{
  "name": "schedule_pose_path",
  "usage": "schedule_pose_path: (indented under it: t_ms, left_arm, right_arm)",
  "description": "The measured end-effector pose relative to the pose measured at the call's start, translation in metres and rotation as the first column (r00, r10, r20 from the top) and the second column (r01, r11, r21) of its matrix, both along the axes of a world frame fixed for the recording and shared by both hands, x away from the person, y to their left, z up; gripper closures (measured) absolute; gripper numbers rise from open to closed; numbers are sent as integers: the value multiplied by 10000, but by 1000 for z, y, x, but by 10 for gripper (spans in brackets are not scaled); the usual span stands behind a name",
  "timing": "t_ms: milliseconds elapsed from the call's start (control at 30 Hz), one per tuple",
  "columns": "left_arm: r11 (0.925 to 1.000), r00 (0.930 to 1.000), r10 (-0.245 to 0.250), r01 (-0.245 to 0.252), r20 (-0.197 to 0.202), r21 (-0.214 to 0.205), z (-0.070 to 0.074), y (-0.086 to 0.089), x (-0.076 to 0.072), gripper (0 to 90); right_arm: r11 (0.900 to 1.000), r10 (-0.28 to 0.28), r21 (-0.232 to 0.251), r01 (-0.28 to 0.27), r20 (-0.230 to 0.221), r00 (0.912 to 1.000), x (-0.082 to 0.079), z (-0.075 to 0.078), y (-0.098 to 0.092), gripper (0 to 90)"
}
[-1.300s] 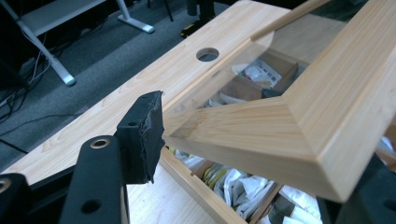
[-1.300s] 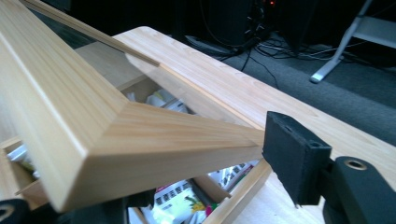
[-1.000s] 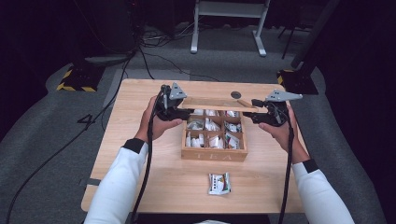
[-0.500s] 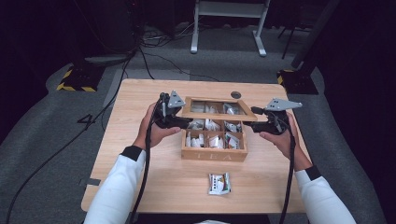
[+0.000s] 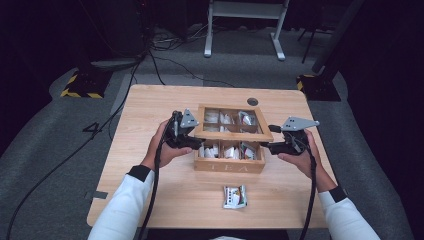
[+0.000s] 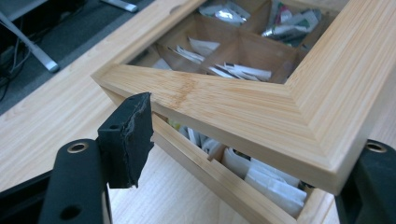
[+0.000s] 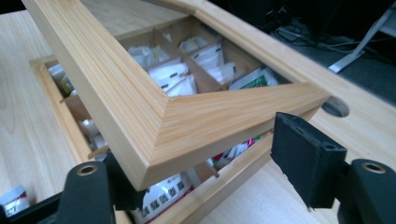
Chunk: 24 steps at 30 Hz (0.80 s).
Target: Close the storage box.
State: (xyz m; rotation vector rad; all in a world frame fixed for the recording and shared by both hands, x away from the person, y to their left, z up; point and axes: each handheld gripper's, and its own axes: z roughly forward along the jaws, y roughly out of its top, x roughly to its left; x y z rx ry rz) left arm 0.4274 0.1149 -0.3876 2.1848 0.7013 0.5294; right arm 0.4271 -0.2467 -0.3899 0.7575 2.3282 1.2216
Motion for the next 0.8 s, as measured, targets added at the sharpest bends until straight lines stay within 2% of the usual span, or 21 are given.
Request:
schedule_pose_path:
  t_ms: [133, 267, 433, 533, 667, 800]
  left_arm:
    - [9999, 10000, -49, 49, -58, 109, -4, -1, -2, 297]
    - [9989, 9998, -218, 218, -16, 406, -11, -1, -4, 278]
    - [9971, 9987, -381, 402, -330, 650, -21, -1, -4, 256]
    - [9955, 9972, -513, 553, -537, 770, -26, 0, -5, 256]
    - [9942, 9955, -657, 711, -681, 804, -33, 0, -6, 250]
    - [9941, 9933, -787, 845, -848, 680, -38, 0, -6, 252]
  right_arm:
    - [9999, 87, -82, -88, -200, 9998, -2, -5, -1, 298]
    - [9993, 315, -190, -324, -453, 9985, -2, -10, -2, 276]
    - [9980, 603, -142, -619, -915, 9940, -5, -18, -2, 227]
    - [9972, 656, -310, -686, -905, 9937, -8, -22, -1, 221]
    - [9963, 672, -467, -717, -920, 9935, -10, -27, 0, 209]
    - [9954, 770, -484, -829, -1120, 9907, -10, -30, 0, 187]
